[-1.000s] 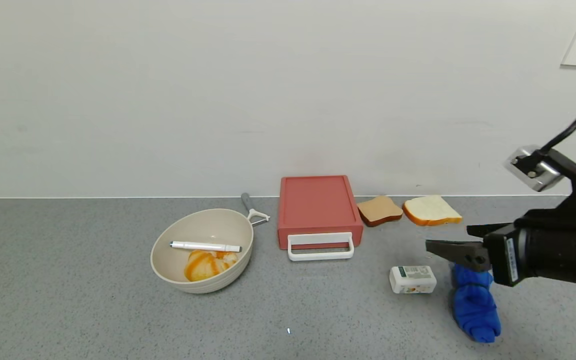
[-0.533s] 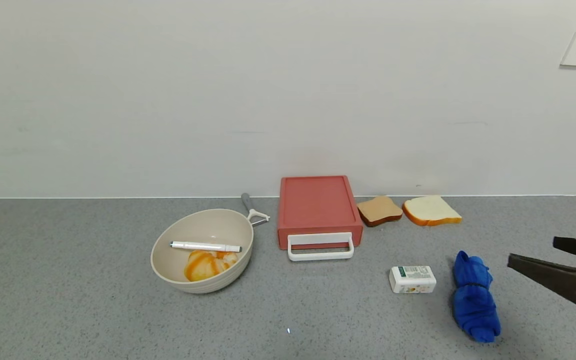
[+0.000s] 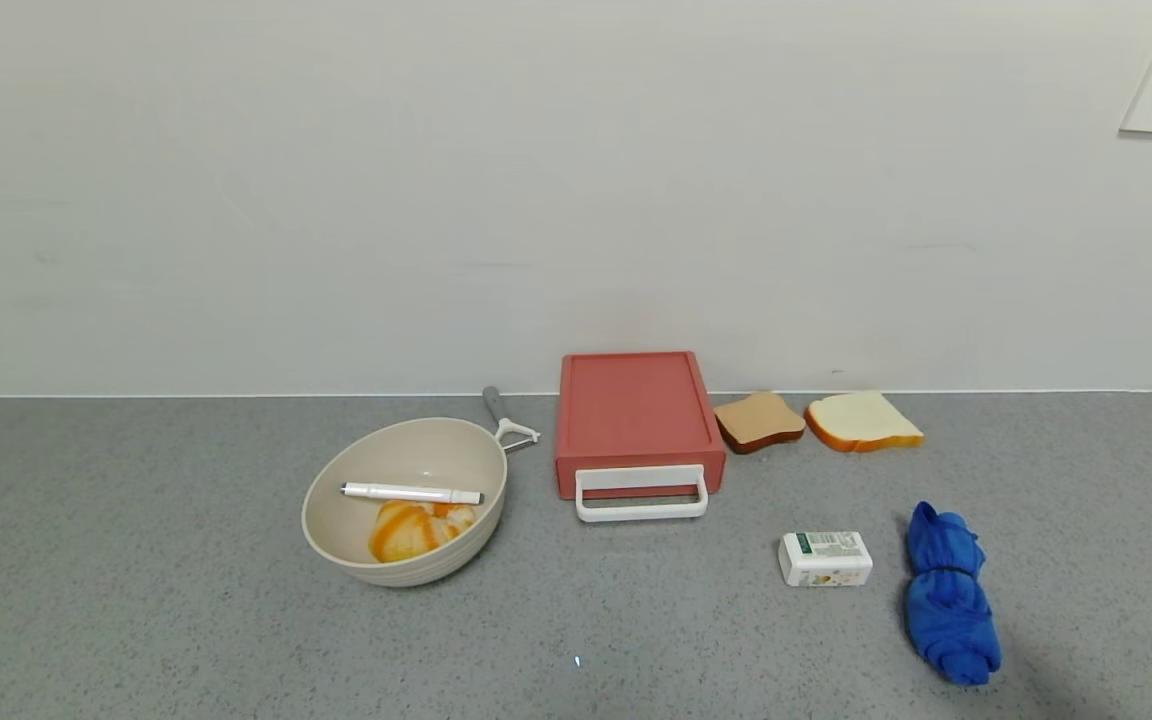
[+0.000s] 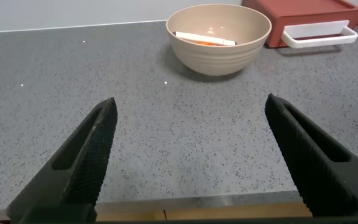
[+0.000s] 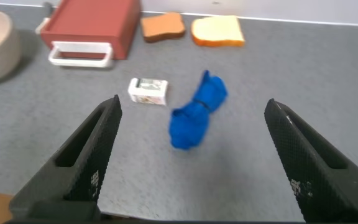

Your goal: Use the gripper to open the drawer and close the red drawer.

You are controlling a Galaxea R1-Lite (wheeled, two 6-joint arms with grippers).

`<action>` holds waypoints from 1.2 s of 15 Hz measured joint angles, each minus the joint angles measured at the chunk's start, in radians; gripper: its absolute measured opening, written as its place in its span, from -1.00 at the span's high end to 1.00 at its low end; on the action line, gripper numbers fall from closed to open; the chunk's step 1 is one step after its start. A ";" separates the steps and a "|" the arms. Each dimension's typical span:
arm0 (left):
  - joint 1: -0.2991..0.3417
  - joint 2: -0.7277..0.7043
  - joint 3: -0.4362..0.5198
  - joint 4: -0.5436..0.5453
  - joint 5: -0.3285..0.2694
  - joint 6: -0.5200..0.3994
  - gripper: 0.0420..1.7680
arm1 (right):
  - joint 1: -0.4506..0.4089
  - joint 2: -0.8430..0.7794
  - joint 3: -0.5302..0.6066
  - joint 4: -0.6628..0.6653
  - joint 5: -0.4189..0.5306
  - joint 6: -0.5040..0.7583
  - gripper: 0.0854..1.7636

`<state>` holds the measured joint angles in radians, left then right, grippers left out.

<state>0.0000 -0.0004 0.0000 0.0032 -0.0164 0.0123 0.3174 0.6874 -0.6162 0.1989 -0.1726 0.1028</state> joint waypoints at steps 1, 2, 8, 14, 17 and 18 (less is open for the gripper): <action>0.000 0.000 0.000 0.000 0.000 0.000 -0.94 | -0.026 -0.047 0.001 0.044 -0.016 -0.001 -0.92; 0.000 0.000 0.000 0.000 0.000 0.000 -0.94 | -0.066 -0.096 0.002 0.082 -0.024 -0.002 -0.92; 0.000 0.000 0.000 0.000 0.000 0.000 -0.94 | -0.326 -0.318 0.005 0.181 -0.002 -0.023 -0.92; 0.000 0.000 0.000 0.000 0.000 0.000 -0.94 | -0.330 -0.542 0.089 0.170 0.132 -0.071 -0.92; 0.000 0.000 0.000 0.000 0.000 0.000 -0.94 | -0.326 -0.610 0.166 0.080 0.135 -0.080 -0.92; 0.000 0.000 0.000 0.000 0.000 0.000 -0.94 | -0.326 -0.623 0.201 0.039 0.134 -0.088 -0.92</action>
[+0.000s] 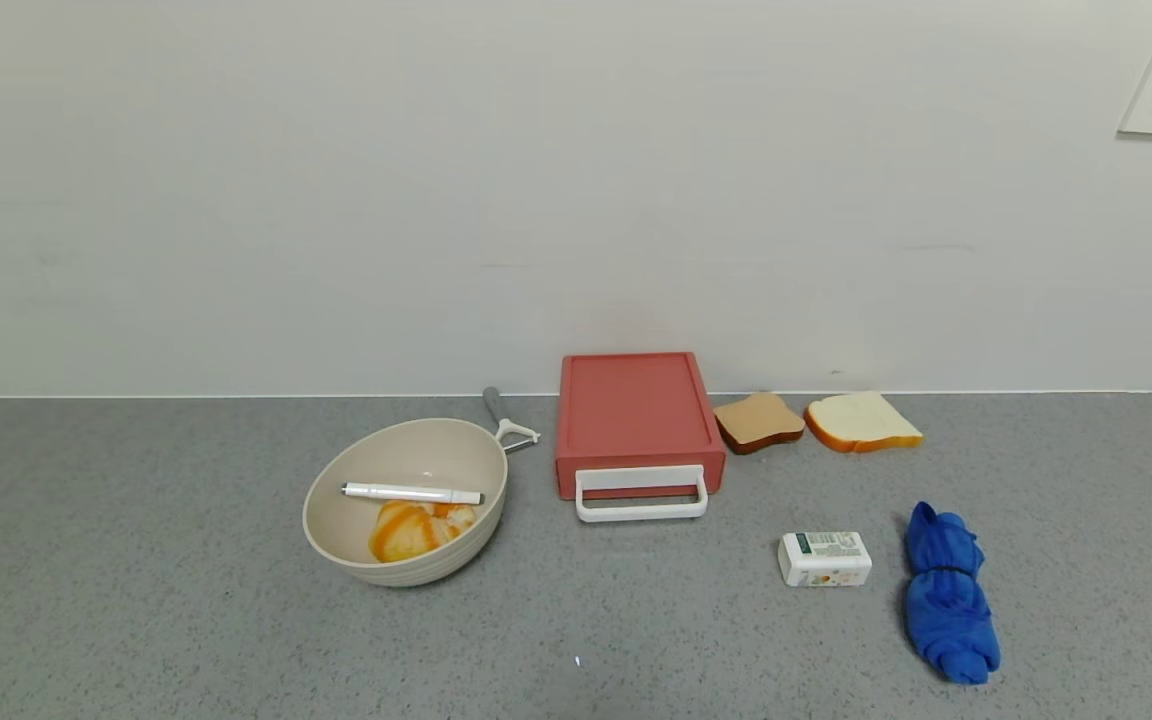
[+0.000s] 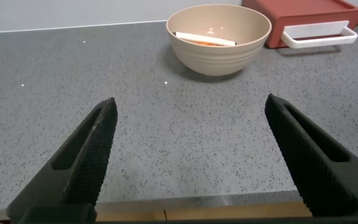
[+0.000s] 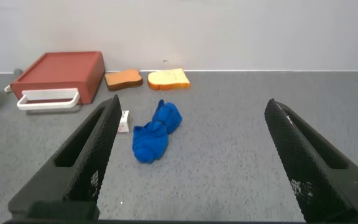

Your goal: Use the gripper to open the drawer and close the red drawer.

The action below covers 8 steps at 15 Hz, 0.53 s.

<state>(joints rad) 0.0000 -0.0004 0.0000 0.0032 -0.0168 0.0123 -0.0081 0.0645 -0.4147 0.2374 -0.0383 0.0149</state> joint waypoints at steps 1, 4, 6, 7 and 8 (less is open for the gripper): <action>0.000 0.000 0.000 0.000 0.000 0.000 -0.94 | 0.000 -0.009 0.040 -0.043 0.000 -0.011 -0.92; 0.000 0.000 0.000 0.000 0.000 0.000 -0.94 | 0.002 -0.033 0.198 -0.166 0.000 -0.059 -0.92; 0.000 0.000 0.000 0.000 0.000 0.000 -0.94 | 0.004 -0.050 0.310 -0.241 0.000 -0.099 -0.92; 0.000 0.000 0.000 0.000 0.000 0.000 -0.94 | 0.004 -0.056 0.357 -0.282 0.011 -0.102 -0.92; 0.000 0.000 0.000 0.000 0.001 0.000 -0.94 | 0.005 -0.060 0.387 -0.291 0.033 -0.082 -0.92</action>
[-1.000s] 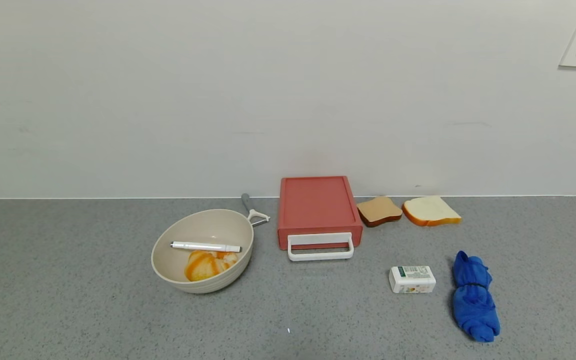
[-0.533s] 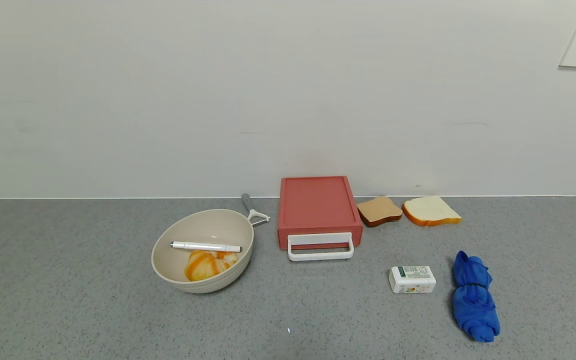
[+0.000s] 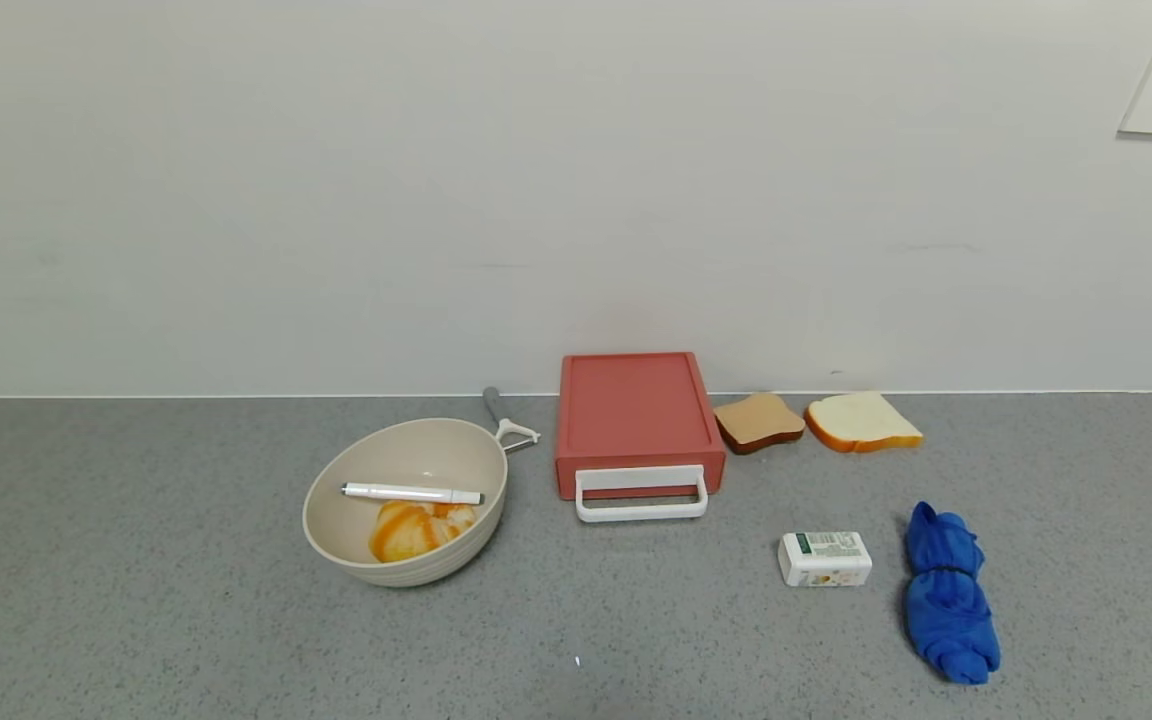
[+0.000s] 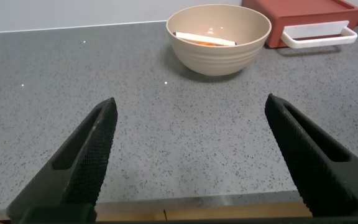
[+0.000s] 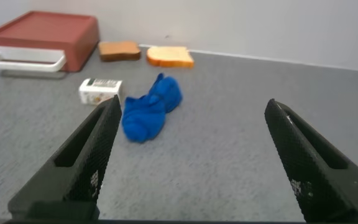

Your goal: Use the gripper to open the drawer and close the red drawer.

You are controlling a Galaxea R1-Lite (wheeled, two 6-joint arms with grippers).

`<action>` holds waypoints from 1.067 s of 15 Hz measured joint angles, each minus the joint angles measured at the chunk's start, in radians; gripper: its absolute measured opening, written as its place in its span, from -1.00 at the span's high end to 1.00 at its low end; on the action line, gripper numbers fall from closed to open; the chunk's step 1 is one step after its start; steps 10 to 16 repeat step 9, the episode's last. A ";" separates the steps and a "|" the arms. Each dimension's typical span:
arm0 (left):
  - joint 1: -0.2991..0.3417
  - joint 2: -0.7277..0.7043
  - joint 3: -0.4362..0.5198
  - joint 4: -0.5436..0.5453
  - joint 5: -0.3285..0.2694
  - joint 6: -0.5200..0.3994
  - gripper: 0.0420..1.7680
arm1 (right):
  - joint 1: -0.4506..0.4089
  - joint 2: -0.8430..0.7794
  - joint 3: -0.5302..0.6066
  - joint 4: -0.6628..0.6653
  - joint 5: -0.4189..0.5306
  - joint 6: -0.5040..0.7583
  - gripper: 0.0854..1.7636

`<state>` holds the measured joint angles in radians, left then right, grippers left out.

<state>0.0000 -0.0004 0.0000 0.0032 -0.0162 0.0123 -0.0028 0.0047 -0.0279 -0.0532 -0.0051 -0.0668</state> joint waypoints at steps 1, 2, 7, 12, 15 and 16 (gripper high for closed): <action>0.000 0.000 0.000 0.000 0.000 0.000 -0.94 | 0.000 -0.002 0.014 0.029 0.010 0.021 -0.92; 0.000 0.000 0.000 0.000 0.000 0.000 -0.94 | 0.000 -0.003 0.020 0.070 0.009 0.037 -0.92; 0.000 0.000 0.000 0.000 0.000 0.000 -0.94 | 0.003 -0.005 0.028 0.056 0.008 0.064 -0.92; 0.000 0.000 0.000 0.000 0.000 0.000 -0.94 | 0.003 -0.005 0.028 0.054 0.008 0.068 -0.92; 0.000 0.000 0.000 0.000 0.000 0.000 -0.94 | 0.003 -0.005 0.028 0.054 0.008 0.068 -0.92; 0.000 0.000 0.000 0.000 0.000 0.000 -0.94 | 0.003 -0.005 0.028 0.054 0.008 0.068 -0.92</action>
